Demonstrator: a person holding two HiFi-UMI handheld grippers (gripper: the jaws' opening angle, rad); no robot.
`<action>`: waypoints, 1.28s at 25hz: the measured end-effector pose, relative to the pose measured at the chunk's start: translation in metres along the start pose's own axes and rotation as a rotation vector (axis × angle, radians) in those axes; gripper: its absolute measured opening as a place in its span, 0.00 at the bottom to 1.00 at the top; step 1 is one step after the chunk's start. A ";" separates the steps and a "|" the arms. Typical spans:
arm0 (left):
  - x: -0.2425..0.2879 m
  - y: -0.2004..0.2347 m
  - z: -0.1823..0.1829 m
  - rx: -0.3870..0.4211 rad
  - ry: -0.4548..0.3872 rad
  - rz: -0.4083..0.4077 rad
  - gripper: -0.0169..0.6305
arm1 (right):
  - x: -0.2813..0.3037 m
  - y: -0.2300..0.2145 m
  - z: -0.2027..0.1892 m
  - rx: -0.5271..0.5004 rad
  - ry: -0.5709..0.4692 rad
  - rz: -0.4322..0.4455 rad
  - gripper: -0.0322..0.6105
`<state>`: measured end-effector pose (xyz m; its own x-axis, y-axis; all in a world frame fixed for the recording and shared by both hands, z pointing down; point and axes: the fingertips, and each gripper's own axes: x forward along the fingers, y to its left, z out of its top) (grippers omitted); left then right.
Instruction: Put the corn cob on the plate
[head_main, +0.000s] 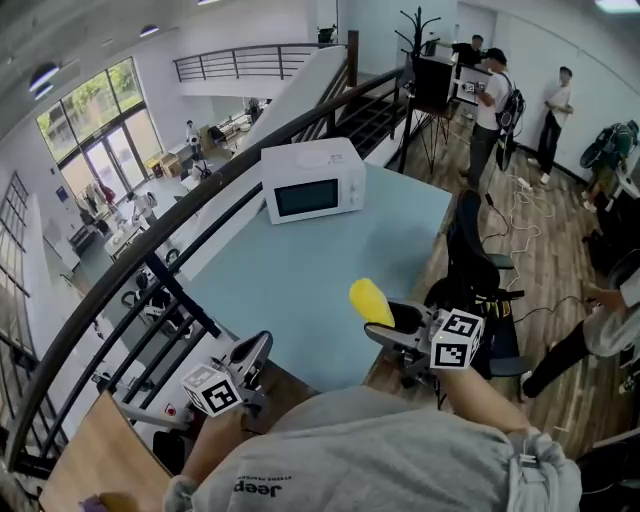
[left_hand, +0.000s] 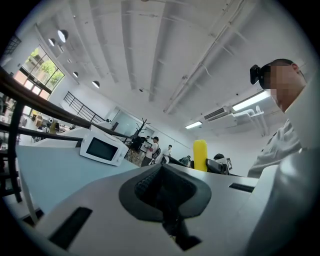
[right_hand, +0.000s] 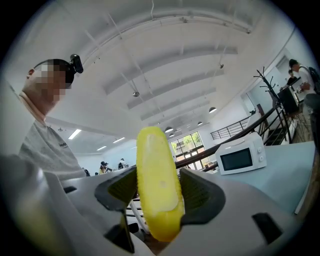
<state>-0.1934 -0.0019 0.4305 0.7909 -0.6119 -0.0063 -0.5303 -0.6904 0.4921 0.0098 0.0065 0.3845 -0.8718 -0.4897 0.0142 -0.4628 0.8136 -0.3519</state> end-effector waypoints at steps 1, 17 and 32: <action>-0.001 0.008 0.001 -0.001 0.001 -0.003 0.05 | 0.005 -0.002 0.001 0.000 -0.001 -0.008 0.48; 0.007 0.052 0.003 -0.050 -0.006 -0.006 0.05 | 0.033 -0.030 0.007 0.032 0.015 -0.031 0.48; 0.151 0.018 -0.004 -0.024 -0.028 0.135 0.05 | -0.021 -0.148 0.037 0.022 0.084 0.132 0.48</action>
<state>-0.0825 -0.1048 0.4418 0.7038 -0.7094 0.0371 -0.6235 -0.5919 0.5108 0.1023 -0.1150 0.4011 -0.9355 -0.3506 0.0446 -0.3408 0.8614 -0.3766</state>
